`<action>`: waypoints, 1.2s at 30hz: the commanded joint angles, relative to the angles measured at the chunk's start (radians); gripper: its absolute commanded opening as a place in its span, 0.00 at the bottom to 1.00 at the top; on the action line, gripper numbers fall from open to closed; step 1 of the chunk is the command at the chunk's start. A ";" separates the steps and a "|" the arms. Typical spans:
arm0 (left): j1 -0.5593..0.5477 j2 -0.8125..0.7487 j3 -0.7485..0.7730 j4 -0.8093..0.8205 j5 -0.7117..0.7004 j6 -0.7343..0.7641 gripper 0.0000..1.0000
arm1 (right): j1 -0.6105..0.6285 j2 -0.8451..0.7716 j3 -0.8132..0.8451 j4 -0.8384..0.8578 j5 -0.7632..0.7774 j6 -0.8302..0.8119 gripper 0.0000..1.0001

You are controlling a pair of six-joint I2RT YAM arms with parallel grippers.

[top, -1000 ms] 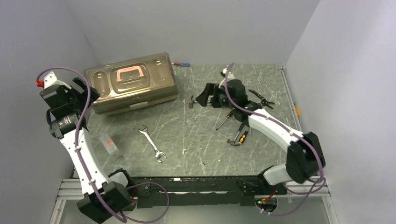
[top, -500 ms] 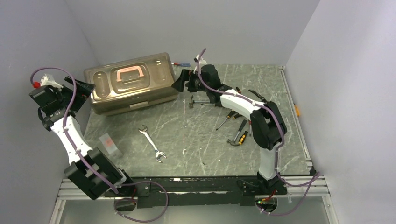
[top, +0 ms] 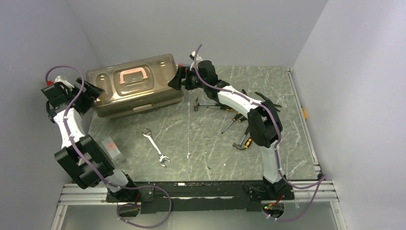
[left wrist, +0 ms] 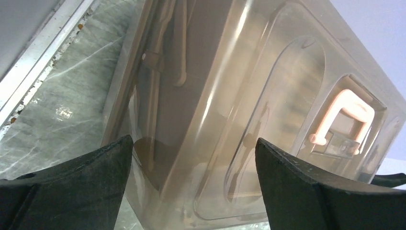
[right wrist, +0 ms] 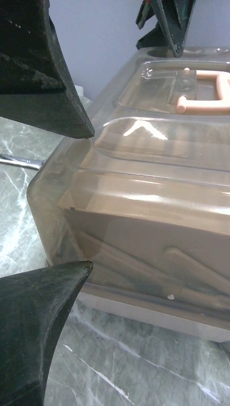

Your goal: Pack the tool kit

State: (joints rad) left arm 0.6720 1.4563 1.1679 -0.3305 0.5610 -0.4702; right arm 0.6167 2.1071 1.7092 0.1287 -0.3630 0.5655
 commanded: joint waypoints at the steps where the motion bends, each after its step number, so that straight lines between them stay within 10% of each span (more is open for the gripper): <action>1: -0.031 -0.041 0.005 -0.057 -0.097 0.068 0.97 | -0.006 0.009 0.069 -0.056 -0.003 -0.039 1.00; 22: -0.484 -0.489 -0.411 0.047 -0.159 -0.184 0.88 | -0.145 0.076 0.171 -0.205 -0.044 -0.001 1.00; 36: -0.819 -0.472 -0.461 0.132 -0.255 -0.293 0.88 | -0.271 -0.017 0.155 -0.265 -0.065 -0.032 1.00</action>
State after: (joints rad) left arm -0.0315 0.9596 0.6880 -0.2935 0.2974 -0.6937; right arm 0.3477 2.1918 1.9026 -0.0841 -0.4191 0.5640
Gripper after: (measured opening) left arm 0.883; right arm 0.994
